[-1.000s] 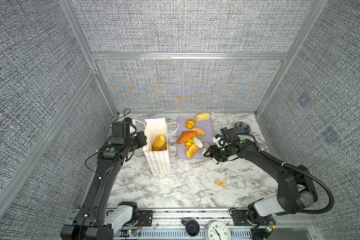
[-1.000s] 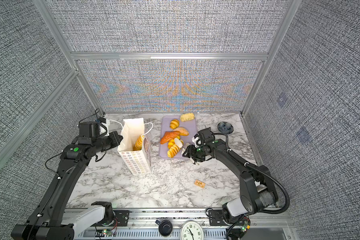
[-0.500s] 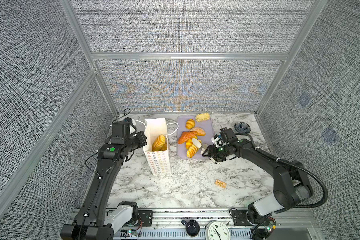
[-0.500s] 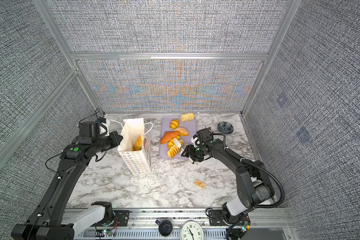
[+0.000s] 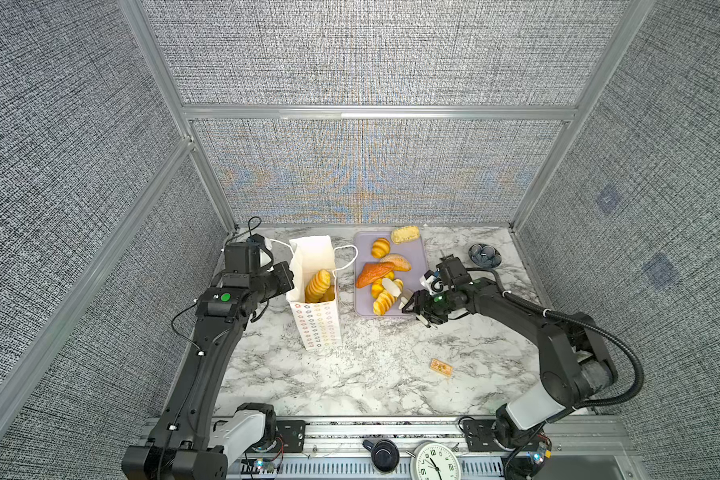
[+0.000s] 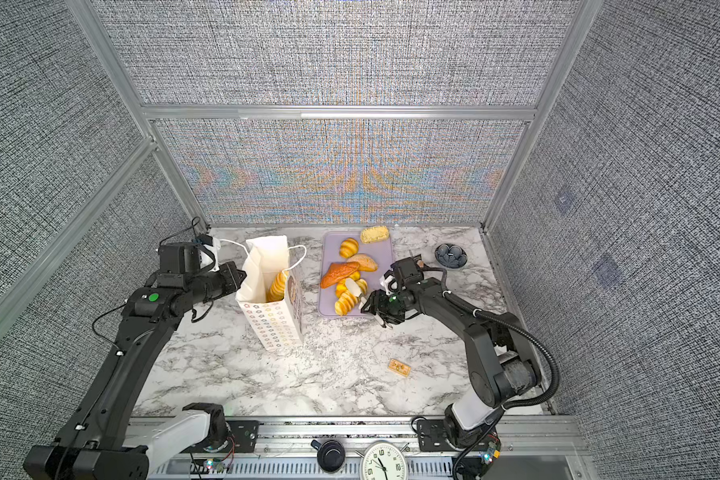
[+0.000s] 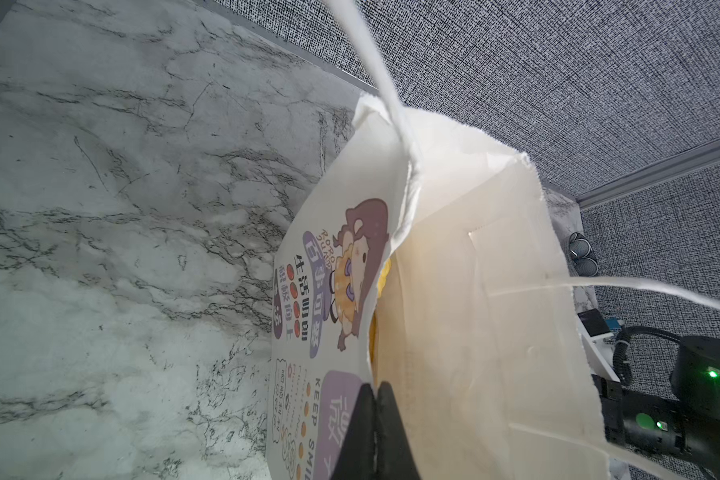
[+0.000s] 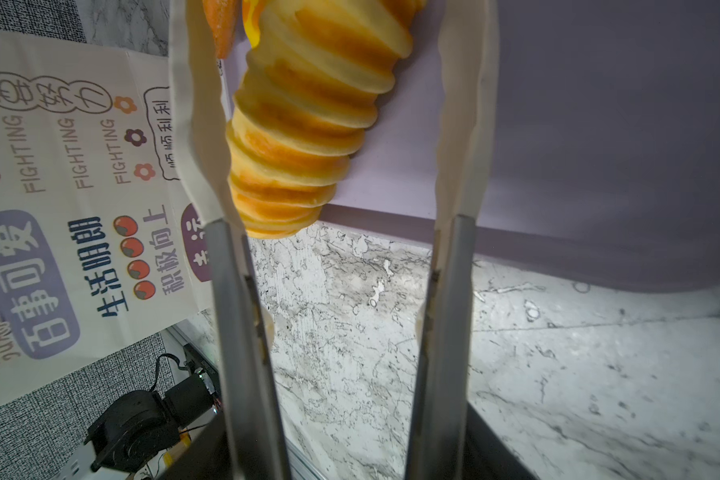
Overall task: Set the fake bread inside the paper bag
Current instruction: 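Lower the tongs onto the next ridged yellow pastry and close on it, then lift the ridged yellow pastry with the tongs off the tray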
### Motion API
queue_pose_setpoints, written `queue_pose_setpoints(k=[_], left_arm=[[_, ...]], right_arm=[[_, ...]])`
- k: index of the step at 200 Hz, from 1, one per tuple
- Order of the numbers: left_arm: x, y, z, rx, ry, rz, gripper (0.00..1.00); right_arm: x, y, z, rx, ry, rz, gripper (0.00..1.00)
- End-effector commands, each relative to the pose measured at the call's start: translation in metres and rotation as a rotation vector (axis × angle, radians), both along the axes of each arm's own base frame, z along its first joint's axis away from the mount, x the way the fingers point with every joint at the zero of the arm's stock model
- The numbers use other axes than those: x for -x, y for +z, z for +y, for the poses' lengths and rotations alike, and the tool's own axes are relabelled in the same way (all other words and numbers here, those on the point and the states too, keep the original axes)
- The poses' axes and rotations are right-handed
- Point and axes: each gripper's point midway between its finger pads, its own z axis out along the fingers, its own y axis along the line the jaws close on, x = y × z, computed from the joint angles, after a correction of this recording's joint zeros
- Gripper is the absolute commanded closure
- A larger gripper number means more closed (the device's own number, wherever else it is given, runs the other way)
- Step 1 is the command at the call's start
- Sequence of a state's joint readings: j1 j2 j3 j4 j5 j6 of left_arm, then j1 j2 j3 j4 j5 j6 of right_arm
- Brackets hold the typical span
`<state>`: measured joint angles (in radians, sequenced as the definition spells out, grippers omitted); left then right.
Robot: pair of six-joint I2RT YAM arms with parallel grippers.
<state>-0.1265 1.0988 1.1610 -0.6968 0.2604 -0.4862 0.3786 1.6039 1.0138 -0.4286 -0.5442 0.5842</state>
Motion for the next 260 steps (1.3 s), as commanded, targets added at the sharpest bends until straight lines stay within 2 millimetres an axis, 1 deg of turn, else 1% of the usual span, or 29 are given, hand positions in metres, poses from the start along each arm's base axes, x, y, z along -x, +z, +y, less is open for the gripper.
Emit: queue_pose_setpoints(k=[1,44,68,70,73,121,183,222,260], left_arm=[[-0.001,-0.001,0.003,-0.017,0.006,0.002,0.99],[0.000,-0.001,0.003,-0.020,0.010,0.002,0.99],[0.000,-0.003,0.004,-0.024,0.013,0.004,0.99],[0.000,-0.002,0.004,-0.024,0.012,0.003,0.99],[0.000,-0.003,0.004,-0.024,0.011,0.004,0.99],[-0.001,-0.004,0.004,-0.023,0.013,0.006,0.99],[-0.002,0.001,0.004,-0.020,0.013,-0.001,0.99],[-0.002,0.001,0.004,-0.016,0.017,-0.002,0.88],[0.001,0.003,0.005,-0.016,0.023,-0.007,0.85]], right_arm=[[-0.005,0.004,0.005,-0.025,0.005,-0.021,0.40],[-0.005,0.000,0.001,-0.020,-0.008,-0.019,0.44],[-0.009,0.004,0.000,-0.030,-0.022,-0.032,0.47],[-0.003,-0.003,-0.003,-0.022,-0.023,-0.011,0.47],[-0.002,-0.005,-0.004,-0.020,-0.024,-0.006,0.47],[0.000,-0.001,-0.012,-0.027,-0.047,-0.016,0.51],[0.002,0.009,-0.024,-0.037,-0.078,-0.037,0.55],[0.002,0.021,-0.030,-0.046,-0.092,-0.060,0.57],[0.002,0.037,-0.034,-0.047,-0.096,-0.089,0.58]])
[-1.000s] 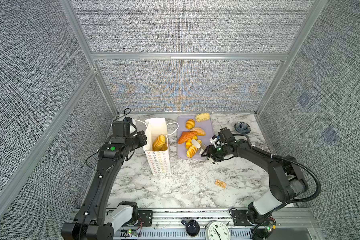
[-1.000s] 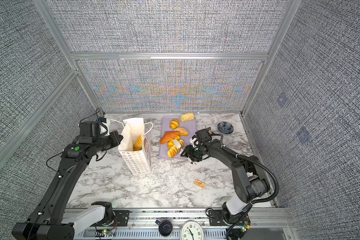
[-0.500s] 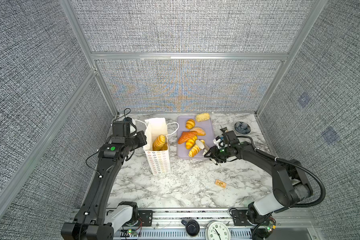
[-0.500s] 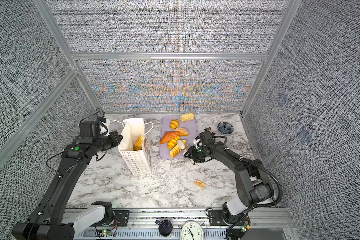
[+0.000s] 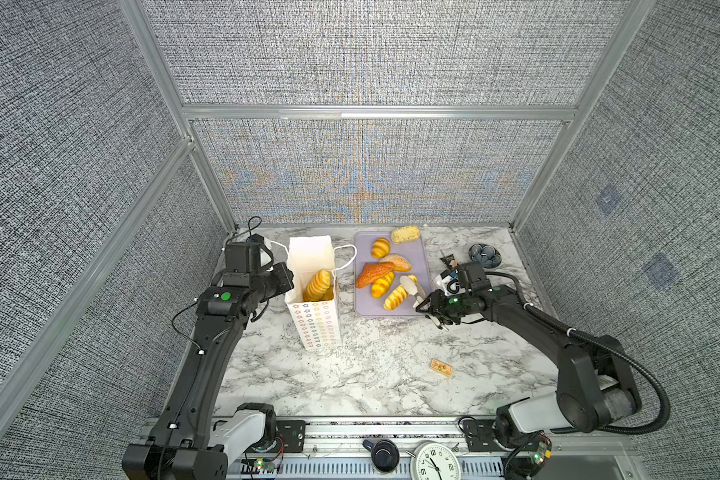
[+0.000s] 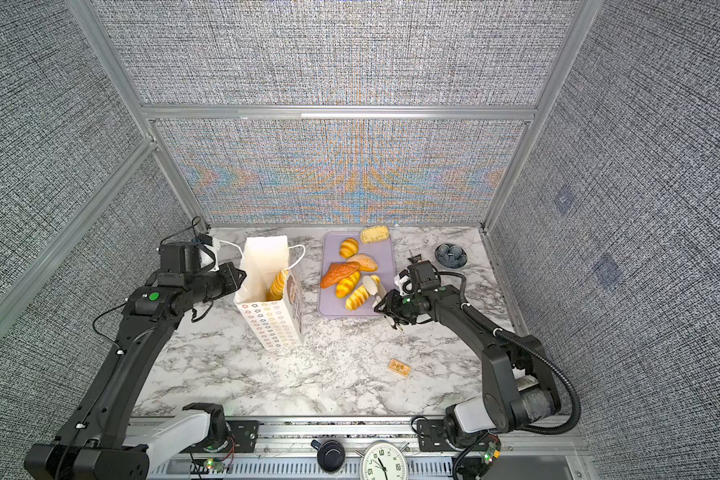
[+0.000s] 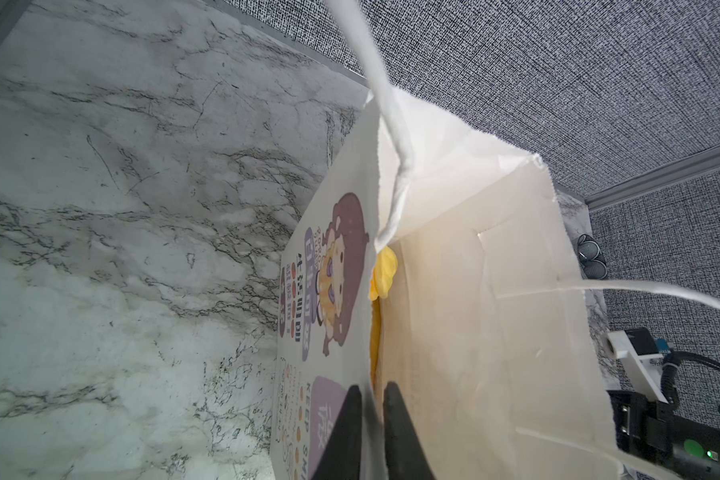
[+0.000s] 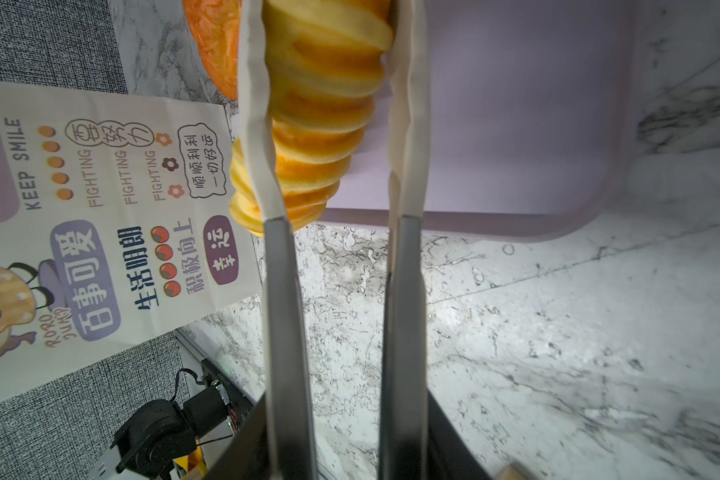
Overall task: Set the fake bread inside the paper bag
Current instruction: 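Lift the ridged yellow pastry with the tongs off the tray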
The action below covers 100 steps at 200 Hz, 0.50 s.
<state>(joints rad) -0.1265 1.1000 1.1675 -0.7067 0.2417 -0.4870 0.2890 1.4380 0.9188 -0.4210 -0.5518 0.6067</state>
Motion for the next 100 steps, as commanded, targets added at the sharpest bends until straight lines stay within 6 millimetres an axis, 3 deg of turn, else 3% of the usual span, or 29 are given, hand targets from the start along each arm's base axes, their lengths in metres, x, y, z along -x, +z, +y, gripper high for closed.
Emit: queue_pose_setpoints(k=[1,38,42,100], left_arm=[[0.001,0.003,0.002,-0.004,0.009,-0.011,0.85],[0.003,0.005,0.002,0.002,0.012,-0.019,0.85],[0.003,0.006,0.002,0.004,0.012,-0.020,0.85],[0.005,0.003,0.002,0.006,0.011,-0.015,0.88]], right_arm=[[-0.002,0.013,0.000,-0.007,0.005,-0.031,0.58],[-0.002,0.036,-0.005,0.012,0.007,-0.078,0.58],[-0.007,0.049,-0.004,0.007,0.008,-0.109,0.58],[-0.012,0.113,-0.006,0.005,0.010,-0.243,0.58]])
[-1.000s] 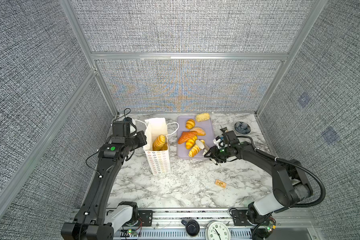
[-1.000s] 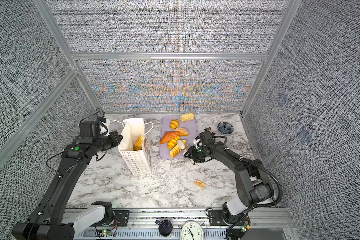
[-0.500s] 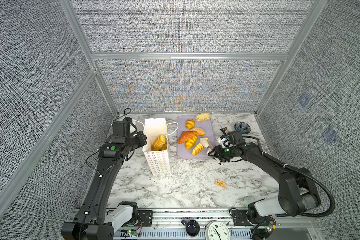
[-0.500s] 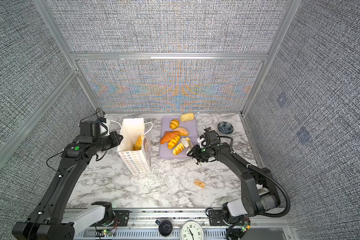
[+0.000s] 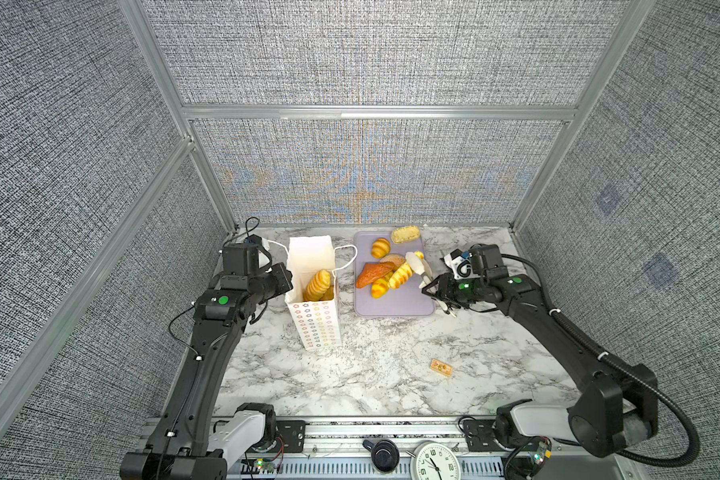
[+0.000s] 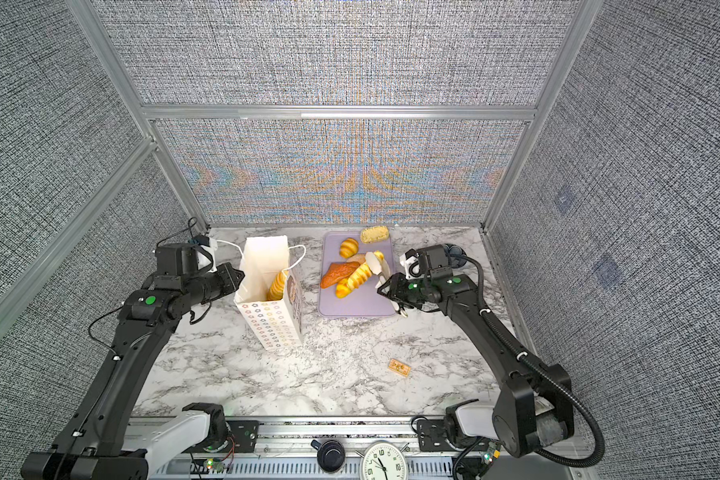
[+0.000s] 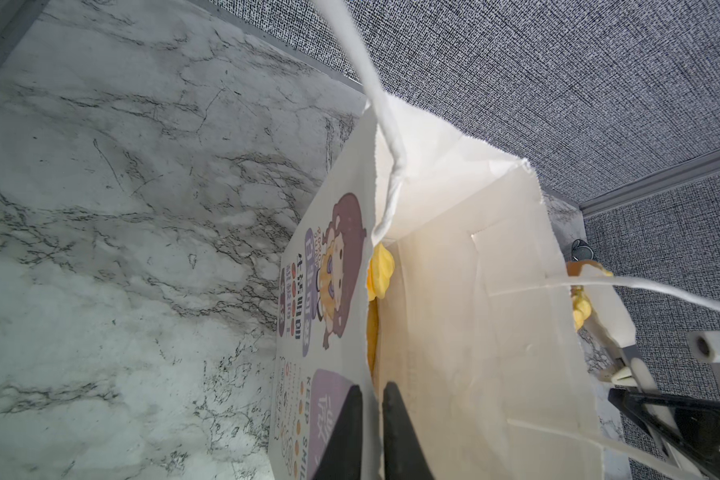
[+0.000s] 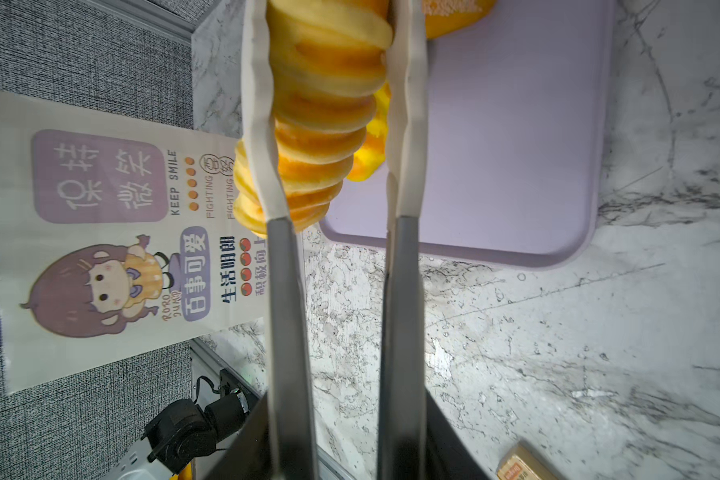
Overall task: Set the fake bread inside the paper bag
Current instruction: 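Lift the ridged yellow pastry with the tongs off the tray, then swing the tongs with the pastry toward the bag held by the left gripper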
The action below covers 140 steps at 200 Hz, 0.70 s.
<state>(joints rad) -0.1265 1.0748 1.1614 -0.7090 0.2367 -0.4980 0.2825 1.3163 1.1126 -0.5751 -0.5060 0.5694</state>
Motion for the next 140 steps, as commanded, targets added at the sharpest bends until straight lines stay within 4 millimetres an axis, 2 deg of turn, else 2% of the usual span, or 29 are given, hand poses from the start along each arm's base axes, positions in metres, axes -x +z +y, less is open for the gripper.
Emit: queue_pose_setpoints(k=[1,46,78,140], left_arm=[[0.001,-0.001,0.000,-0.001,0.001,-0.001,0.88],[0.002,-0.004,0.000,0.002,0.002,0.003,0.92],[0.002,-0.004,0.001,0.005,0.004,0.000,0.94],[0.001,-0.002,-0.001,0.009,0.000,-0.003,0.98]], right_arm=[[0.000,0.023,0.000,0.003,0.017,-0.057,0.58],[-0.005,0.088,0.008,-0.061,0.043,-0.197,0.58],[-0.005,0.125,0.016,-0.095,0.069,-0.278,0.58],[-0.001,0.160,0.039,-0.142,0.132,-0.379,0.58]])
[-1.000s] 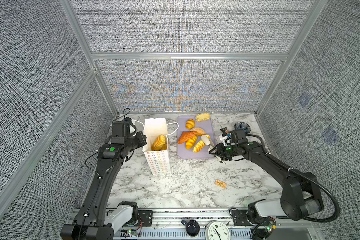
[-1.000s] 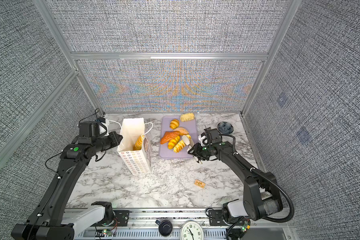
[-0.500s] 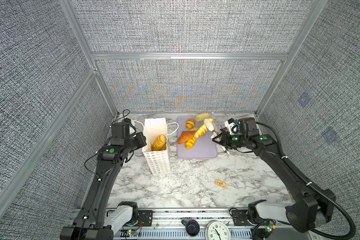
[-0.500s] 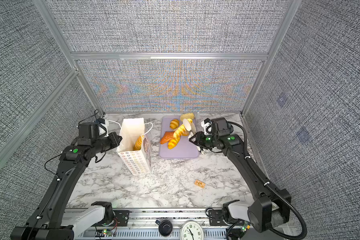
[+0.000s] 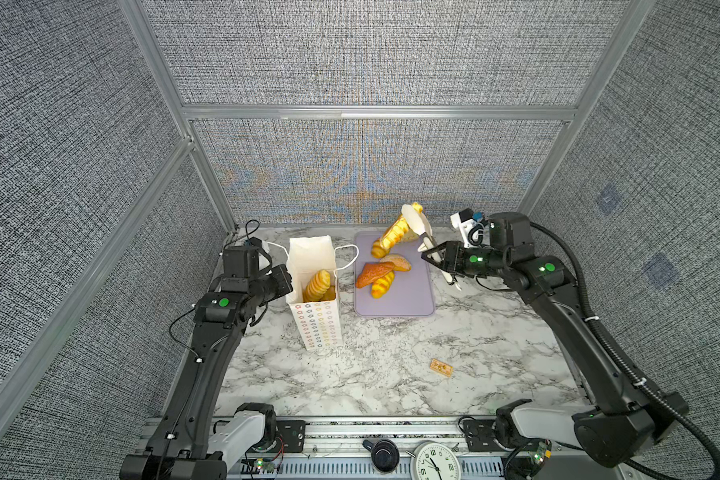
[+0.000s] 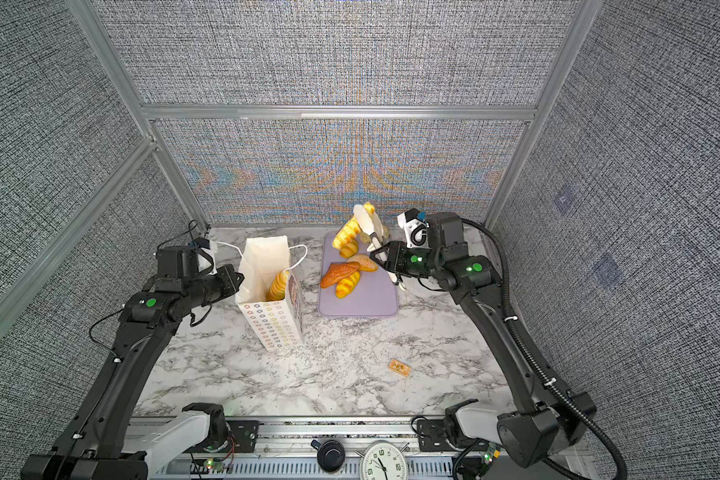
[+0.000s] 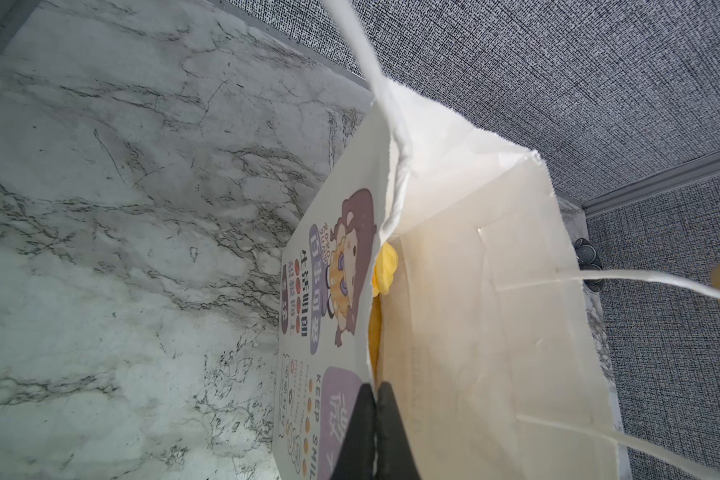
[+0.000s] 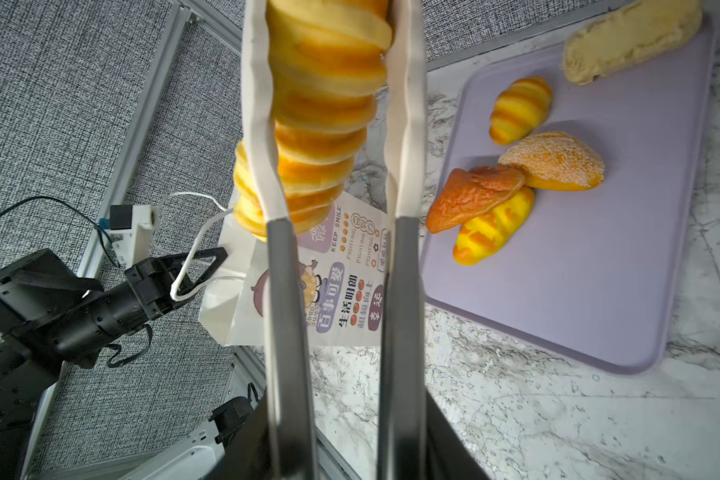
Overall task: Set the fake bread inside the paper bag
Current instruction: 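Swing the tongs with the pastry toward the bag held by the left gripper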
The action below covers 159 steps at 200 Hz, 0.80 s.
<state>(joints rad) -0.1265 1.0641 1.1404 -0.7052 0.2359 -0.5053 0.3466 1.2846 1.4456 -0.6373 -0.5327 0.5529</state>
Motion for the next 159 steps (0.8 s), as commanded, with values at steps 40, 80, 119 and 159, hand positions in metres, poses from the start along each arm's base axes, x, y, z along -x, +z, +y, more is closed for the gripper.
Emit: queue_pose_setpoints(k=[40,80,119,159], left_arm=[[-0.002,0.004,-0.001,0.005,-0.004,-0.012,1.00],[-0.002,0.004,-0.001,0.007,-0.006,-0.013,1.00],[-0.002,0.005,-0.002,0.011,-0.006,-0.013,1.00],[-0.002,0.005,-0.002,0.011,-0.006,-0.014,1.00]], right_arm=[[0.004,0.041,0.024,-0.094,0.071,-0.174,0.58],[0.015,0.055,0.046,-0.106,0.150,-0.229,0.58],[0.029,0.066,0.073,-0.098,0.245,-0.279,0.58],[0.040,0.068,0.096,-0.032,0.305,-0.317,0.58]])
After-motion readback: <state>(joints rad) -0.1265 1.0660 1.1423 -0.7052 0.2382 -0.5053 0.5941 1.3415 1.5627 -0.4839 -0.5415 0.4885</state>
